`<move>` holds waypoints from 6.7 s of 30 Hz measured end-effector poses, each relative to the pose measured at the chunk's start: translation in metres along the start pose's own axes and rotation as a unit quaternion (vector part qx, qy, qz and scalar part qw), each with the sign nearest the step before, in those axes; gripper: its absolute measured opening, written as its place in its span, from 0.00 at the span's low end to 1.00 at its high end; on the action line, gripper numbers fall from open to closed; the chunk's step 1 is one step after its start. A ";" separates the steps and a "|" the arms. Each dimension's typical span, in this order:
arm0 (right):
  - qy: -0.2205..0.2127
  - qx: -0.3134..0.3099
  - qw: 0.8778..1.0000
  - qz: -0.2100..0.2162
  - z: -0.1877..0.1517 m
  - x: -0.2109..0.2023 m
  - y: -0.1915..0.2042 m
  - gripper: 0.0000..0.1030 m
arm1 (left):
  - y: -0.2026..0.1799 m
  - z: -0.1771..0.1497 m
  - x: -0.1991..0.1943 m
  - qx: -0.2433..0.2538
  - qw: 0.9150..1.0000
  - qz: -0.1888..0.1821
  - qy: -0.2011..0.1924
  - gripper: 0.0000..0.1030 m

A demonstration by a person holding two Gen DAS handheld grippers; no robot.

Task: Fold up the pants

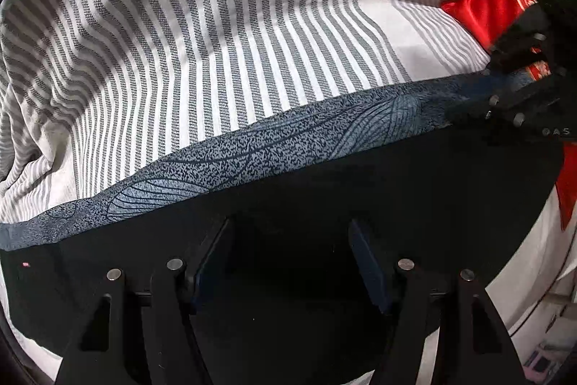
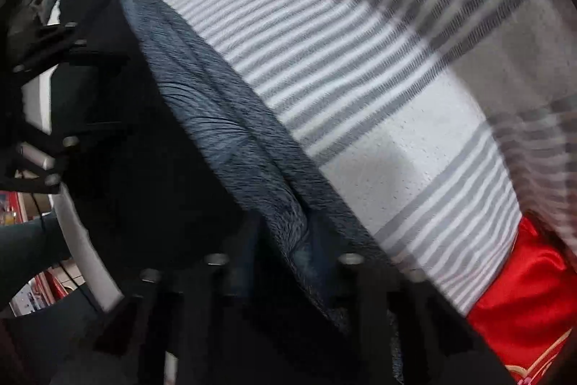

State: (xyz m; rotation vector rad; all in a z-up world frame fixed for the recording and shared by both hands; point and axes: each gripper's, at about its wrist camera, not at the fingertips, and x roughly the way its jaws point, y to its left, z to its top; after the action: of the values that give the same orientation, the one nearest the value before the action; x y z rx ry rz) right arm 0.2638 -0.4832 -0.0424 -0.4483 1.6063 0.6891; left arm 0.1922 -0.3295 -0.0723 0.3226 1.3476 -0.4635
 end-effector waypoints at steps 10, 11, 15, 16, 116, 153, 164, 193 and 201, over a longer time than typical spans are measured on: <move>-0.008 0.042 0.999 -0.018 0.011 -0.016 -0.019 0.03 | 0.003 0.021 -0.006 -0.007 1.000 0.021 -0.019 0.66; 0.008 0.051 0.998 -0.022 0.012 -0.002 -0.021 0.04 | 0.006 0.021 0.006 -0.014 1.000 0.026 -0.010 0.66; -0.029 0.129 0.991 -0.018 0.006 -0.009 -0.032 0.31 | 0.012 0.015 0.008 -0.019 0.999 0.027 -0.011 0.66; -0.045 0.151 0.987 -0.002 0.000 -0.019 -0.036 0.52 | 0.013 0.012 0.003 -0.016 0.999 0.030 -0.012 0.66; -0.117 0.443 0.889 0.016 -0.016 -0.005 0.167 1.00 | 0.245 -0.137 -0.108 -0.082 0.985 0.151 -0.021 0.96; -0.226 0.600 0.764 0.069 -0.202 -0.042 0.042 0.98 | 0.025 -0.009 -0.082 0.021 0.998 0.044 -0.037 0.96; -0.274 0.610 0.737 0.098 -0.227 -0.051 -0.039 0.29 | -0.110 0.098 -0.022 0.081 0.993 -0.064 -0.059 0.96; -0.302 0.648 0.683 0.150 -0.303 -0.015 0.012 0.79 | -0.042 0.021 -0.033 0.017 0.996 0.079 -0.043 0.97; -0.362 0.654 0.638 0.183 -0.310 0.001 -0.003 0.66 | -0.052 -0.001 -0.030 -0.037 0.993 0.111 -0.026 0.97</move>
State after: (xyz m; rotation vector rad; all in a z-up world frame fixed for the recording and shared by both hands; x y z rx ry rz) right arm 0.0332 -0.6900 -0.0280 1.1433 1.0020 -0.1810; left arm 0.1608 -0.3696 -0.0414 0.3922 1.2587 -0.2344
